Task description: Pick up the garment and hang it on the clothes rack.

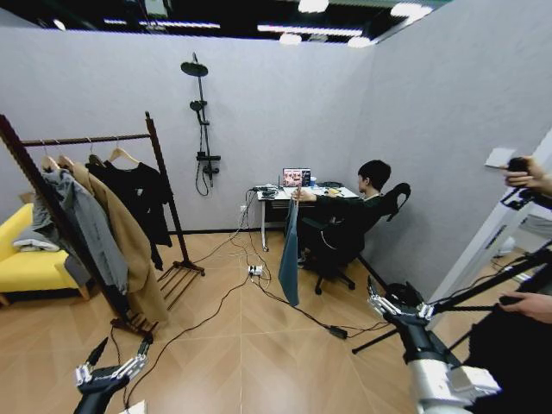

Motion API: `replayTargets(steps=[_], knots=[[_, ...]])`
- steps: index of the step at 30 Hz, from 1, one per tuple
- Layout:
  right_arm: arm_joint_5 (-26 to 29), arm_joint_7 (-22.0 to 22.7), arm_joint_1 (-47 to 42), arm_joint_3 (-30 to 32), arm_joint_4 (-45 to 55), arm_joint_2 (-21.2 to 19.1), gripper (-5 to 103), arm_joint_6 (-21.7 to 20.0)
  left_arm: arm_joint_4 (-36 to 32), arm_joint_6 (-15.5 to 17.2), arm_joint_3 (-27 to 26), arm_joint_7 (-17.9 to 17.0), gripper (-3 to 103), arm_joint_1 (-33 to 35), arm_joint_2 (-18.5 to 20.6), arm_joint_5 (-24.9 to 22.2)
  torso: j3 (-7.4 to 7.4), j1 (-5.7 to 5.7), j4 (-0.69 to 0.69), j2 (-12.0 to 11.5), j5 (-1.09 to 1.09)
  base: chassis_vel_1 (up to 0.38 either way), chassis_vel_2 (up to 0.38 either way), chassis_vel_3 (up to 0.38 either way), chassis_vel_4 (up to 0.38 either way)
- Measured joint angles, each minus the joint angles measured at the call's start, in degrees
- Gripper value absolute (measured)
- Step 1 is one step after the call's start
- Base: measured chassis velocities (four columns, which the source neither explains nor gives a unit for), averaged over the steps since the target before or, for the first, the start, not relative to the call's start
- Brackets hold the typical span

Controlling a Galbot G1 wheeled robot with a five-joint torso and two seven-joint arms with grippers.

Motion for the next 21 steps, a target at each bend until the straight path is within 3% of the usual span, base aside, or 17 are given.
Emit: replayTargets(steps=[10,21], knots=[[0.3,-0.2,0.0,-0.2,0.1,-0.1,100,0.4,0.0,0.0,0.0,0.0,100,0.0,0.0,0.0,-0.01,-0.02,-0.01,0.0,0.0,-0.034,0.028,0.036,-0.03],[0.8,-0.5,0.5,-0.6,0.1,-0.4,100,0.5,0.0,0.0,0.0,0.0,100,0.0,0.0,0.0,0.0,0.01,-0.01,0.0,0.0,-0.187,0.183,0.19,-0.194]])
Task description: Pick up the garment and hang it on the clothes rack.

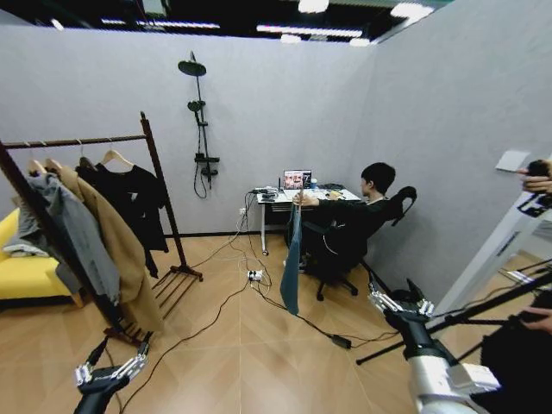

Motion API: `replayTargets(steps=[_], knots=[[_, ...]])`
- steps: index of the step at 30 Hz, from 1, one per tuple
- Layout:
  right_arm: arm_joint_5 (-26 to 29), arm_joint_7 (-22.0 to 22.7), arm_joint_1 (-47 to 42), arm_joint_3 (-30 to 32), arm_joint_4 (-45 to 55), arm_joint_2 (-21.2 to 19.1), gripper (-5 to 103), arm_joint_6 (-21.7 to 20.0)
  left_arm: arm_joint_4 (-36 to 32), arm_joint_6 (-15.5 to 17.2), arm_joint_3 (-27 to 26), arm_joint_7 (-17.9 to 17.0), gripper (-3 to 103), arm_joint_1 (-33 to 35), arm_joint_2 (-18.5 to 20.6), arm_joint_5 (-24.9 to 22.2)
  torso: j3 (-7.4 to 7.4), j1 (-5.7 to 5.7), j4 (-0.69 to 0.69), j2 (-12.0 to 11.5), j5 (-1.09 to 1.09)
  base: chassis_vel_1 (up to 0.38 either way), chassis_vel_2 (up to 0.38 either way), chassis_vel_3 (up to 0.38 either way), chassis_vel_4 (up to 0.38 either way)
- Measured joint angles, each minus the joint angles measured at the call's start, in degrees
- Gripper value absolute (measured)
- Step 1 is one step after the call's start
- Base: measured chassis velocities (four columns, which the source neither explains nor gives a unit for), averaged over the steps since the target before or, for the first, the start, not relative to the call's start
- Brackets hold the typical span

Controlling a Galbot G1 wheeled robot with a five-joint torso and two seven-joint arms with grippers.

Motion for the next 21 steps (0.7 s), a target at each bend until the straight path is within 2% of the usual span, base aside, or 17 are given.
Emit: replayTargets(steps=[7,16,18,19,21], knots=[[0.0,-0.1,0.2,-0.1,-0.3,0.1,100,0.0,0.0,0.0,0.0,0.0,100,0.0,0.0,0.0,0.0,0.0,-0.02,0.0,-0.01,-0.271,0.283,0.293,-0.288],[0.0,-0.4,0.2,-0.1,-0.9,0.2,100,0.2,0.0,0.0,0.0,0.0,100,0.0,0.0,0.0,0.0,-0.02,0.0,0.0,0.02,-0.352,0.355,0.365,-0.353],[-0.1,-0.5,0.2,-0.2,-0.8,0.2,100,0.2,0.0,0.0,0.0,0.0,100,0.0,0.0,0.0,0.01,0.02,-0.01,0.0,-0.04,-0.376,0.358,0.364,-0.359],[0.0,-0.6,0.3,-0.3,-0.7,0.1,100,0.2,0.0,0.0,0.0,0.0,100,0.0,0.0,0.0,0.0,-0.01,0.0,0.0,0.04,-0.353,0.369,0.347,-0.371],[0.0,-0.7,0.3,-0.3,-0.6,0.1,100,0.2,0.0,0.0,0.0,0.0,100,0.0,0.0,0.0,0.0,0.0,0.01,0.0,-0.01,-0.347,0.348,0.347,-0.35]])
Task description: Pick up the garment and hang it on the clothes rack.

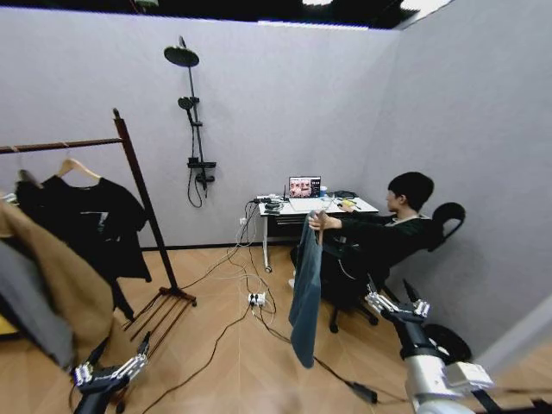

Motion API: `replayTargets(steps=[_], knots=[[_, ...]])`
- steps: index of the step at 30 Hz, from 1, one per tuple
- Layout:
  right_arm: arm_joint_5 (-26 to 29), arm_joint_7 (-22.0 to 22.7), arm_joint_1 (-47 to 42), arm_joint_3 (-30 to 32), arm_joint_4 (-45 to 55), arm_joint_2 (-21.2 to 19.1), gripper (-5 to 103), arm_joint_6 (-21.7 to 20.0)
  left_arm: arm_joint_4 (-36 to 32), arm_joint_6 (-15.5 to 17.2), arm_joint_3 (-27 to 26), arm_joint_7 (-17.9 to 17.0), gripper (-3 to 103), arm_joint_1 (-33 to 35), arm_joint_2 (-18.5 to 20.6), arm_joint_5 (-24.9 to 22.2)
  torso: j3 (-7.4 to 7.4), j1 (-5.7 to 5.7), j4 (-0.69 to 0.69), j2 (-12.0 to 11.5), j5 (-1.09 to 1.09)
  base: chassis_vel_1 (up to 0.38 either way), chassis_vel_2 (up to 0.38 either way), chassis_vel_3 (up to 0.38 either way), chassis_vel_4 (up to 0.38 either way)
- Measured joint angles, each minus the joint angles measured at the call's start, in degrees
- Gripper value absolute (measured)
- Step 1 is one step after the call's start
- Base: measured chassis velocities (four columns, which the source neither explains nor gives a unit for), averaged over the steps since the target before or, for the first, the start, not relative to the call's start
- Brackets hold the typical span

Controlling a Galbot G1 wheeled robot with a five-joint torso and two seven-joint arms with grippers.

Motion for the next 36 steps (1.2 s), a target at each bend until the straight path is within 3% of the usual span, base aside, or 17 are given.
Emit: replayTargets(steps=[9,14,24,36], knots=[[-1.6,-0.6,0.5,-0.8,1.0,0.2,100,1.5,0.0,0.0,0.0,0.0,100,0.0,0.0,0.0,0.0,0.0,0.01,0.0,0.04,-0.344,0.338,0.352,-0.347],[-6.7,-1.3,-1.2,-0.8,5.4,0.3,100,3.5,0.0,0.0,0.0,0.0,100,0.0,0.0,0.0,0.04,0.11,-0.01,0.0,0.0,-0.307,0.274,0.307,-0.262],[-7.4,1.2,-1.3,-1.2,8.2,0.3,100,0.0,0.0,0.0,0.0,0.0,100,0.0,0.0,0.0,-0.03,-0.1,-0.01,0.0,0.01,-0.026,0.045,0.027,-0.01],[-2.9,2.3,3.9,-1.8,2.8,-0.9,100,-5.3,0.0,0.0,0.0,0.0,100,0.0,0.0,0.0,0.01,0.02,-0.01,0.0,0.01,0.016,-0.02,-0.019,0.022]])
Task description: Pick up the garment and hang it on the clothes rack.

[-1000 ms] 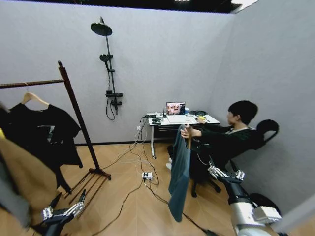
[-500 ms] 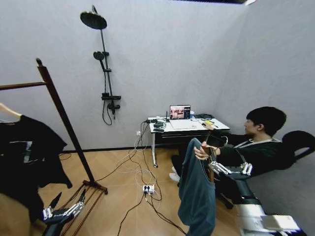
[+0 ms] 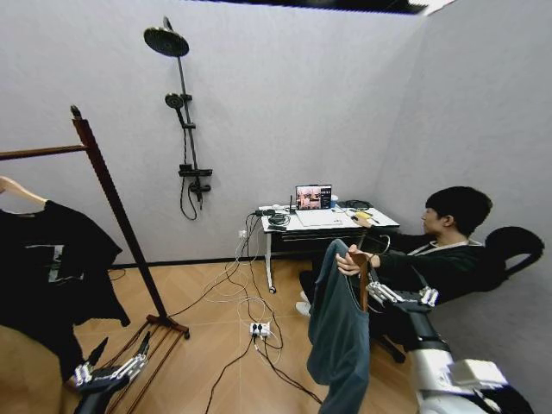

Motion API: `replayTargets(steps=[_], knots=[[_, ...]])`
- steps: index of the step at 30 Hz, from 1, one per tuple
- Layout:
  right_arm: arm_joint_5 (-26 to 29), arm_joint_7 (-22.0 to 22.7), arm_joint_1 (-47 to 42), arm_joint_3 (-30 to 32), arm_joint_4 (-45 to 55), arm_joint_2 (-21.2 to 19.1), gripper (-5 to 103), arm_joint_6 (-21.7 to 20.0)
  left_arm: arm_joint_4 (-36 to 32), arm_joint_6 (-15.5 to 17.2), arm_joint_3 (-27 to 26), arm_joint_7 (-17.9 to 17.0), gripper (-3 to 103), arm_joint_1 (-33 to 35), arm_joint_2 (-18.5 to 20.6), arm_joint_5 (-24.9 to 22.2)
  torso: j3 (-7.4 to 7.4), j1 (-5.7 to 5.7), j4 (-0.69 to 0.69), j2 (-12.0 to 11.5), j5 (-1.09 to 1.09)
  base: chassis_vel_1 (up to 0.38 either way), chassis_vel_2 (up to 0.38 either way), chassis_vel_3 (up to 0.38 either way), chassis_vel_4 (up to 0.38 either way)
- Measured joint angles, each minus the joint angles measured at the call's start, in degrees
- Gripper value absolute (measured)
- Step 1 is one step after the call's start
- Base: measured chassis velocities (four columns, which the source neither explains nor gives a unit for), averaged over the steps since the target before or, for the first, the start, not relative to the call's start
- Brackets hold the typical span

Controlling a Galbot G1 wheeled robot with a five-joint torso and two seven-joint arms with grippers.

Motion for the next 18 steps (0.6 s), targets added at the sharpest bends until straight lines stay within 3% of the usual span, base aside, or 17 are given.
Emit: replayTargets(steps=[10,18], knots=[[2.0,-0.5,3.5,-1.3,-4.0,-1.1,101,-1.7,0.0,0.0,0.0,0.0,100,0.0,0.0,0.0,-0.01,-0.03,0.0,0.0,0.0,0.0,0.0,0.0,0.0],[1.6,-0.6,4.0,-1.3,-4.4,-1.3,75,-1.5,0.0,0.0,0.0,0.0,100,0.0,0.0,0.0,-0.01,-0.02,0.0,0.0,0.0,0.0,0.0,0.0,0.0]])
